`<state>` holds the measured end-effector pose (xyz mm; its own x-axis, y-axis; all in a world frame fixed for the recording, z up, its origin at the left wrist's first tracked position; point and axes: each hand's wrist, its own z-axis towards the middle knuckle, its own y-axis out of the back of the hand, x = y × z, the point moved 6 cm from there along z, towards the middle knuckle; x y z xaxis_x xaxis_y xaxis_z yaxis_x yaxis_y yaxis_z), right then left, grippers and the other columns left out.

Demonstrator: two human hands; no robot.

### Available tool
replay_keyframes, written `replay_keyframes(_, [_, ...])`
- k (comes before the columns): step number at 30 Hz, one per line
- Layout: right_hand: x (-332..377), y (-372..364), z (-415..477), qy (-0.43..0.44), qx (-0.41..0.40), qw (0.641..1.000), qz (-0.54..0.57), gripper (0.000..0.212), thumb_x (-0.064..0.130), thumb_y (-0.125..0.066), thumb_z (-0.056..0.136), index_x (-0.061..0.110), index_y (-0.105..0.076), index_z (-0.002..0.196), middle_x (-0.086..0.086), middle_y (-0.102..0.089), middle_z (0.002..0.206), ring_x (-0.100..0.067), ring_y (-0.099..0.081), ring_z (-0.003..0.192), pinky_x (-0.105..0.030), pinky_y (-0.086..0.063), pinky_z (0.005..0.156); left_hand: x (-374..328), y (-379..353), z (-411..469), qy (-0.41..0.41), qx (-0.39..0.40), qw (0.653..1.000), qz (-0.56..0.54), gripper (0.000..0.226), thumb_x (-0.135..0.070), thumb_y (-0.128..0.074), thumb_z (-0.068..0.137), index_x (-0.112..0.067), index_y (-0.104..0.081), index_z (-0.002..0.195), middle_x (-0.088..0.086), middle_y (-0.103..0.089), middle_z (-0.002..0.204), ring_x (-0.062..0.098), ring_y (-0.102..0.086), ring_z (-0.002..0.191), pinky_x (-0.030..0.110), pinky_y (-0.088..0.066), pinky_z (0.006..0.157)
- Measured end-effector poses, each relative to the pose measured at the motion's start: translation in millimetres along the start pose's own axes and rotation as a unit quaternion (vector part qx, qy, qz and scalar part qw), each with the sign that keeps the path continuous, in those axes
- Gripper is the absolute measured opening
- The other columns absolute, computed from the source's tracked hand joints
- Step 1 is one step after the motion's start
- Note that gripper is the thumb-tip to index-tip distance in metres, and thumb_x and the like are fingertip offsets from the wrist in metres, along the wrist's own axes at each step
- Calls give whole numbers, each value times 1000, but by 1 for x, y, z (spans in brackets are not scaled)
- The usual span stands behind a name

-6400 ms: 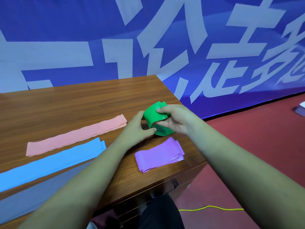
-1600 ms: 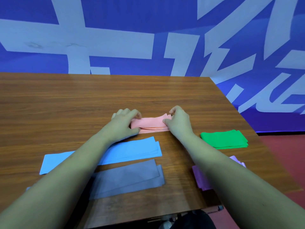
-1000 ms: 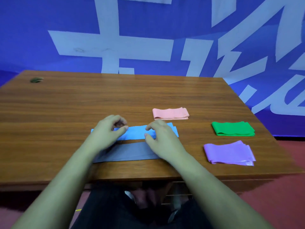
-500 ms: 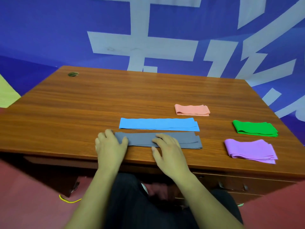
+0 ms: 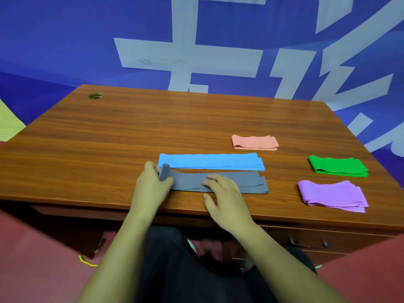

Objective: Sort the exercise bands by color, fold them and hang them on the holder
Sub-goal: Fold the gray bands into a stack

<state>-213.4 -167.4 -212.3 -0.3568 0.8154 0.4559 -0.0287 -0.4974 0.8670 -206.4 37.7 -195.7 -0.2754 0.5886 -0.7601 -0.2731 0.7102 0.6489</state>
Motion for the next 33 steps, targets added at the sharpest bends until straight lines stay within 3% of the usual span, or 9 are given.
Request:
replay_keyframes(4, [-1,2,1,10,32,999,3,39,30,-51,97,26,-53,135,11,-42,146,-9,-32,136,-27,-18,116,10,-8,7,42,45,998,15,24,-19,-67,80,-8,-56,99,5,-62,89,28,-59,84,32,-39,61])
replay_keyframes(10, [1,5,7,35,72,997,-12,41,31,-52,96,23,-54,135,8,-43,144,-11,-36,134,-32,-25,116,-7,-5,6,-34,43,998,-21,16,-18,-63,81,-6,-53,83,11,-60,77,32,-56,73,40,-43,59])
replay_keyframes(14, [-1,24,20,-51,15,988,146,32,32,-57,94,18,-63,122,6,-48,123,-5,-48,113,-19,-38,100,-39,-4,-8,-116,45,991,-38,25,-25,-70,81,-7,-53,84,6,-61,76,22,-52,69,32,-41,59])
replay_keyframes(16, [-1,26,27,-148,3,934,326,28,34,-59,94,11,-67,109,-5,-62,113,-11,-62,100,-20,-47,88,-56,-9,-16,-143,62,986,-57,22,-28,-74,80,-16,-59,91,-3,-65,82,14,-59,73,20,-42,59])
replay_keyframes(18, [4,17,31,-228,39,830,508,41,40,-61,93,1,-66,105,-19,-71,105,-25,-69,93,-29,-55,79,-67,-23,-26,-162,129,974,-93,31,-25,-80,77,-23,-62,102,-8,-63,91,4,-58,70,11,-42,60])
replay_keyframes(21, [1,18,31,-269,51,760,589,38,38,-67,89,4,-69,107,-16,-73,99,-28,-71,90,-37,-57,76,-69,-37,-30,-186,191,955,-128,48,-16,-83,74,-31,-61,114,-5,-56,102,4,-55,73,12,-45,70])
replay_keyframes(25, [-12,22,32,-282,48,771,569,21,16,-69,89,4,-68,105,-19,-72,103,-28,-72,93,-38,-60,74,-62,-39,-23,-256,165,949,-87,44,-18,-83,74,-33,-62,110,-4,-56,108,6,-55,92,12,-43,81])
replay_keyframes(28, [-13,26,35,-298,47,787,538,22,5,-67,87,-3,-64,107,-28,-67,106,-34,-71,93,-44,-61,77,-51,-41,-15,-246,139,956,-79,68,-30,-85,71,-31,-48,127,-13,-50,127,-1,-47,115,14,-35,97])
replay_keyframes(33, [-5,43,46,-280,61,781,554,16,3,-66,86,-3,-68,101,-28,-70,98,-38,-71,92,-52,-59,81,-45,-63,-10,-207,251,933,-151,83,-43,-84,66,-41,-39,136,-16,-55,133,4,-54,123,35,-42,108])
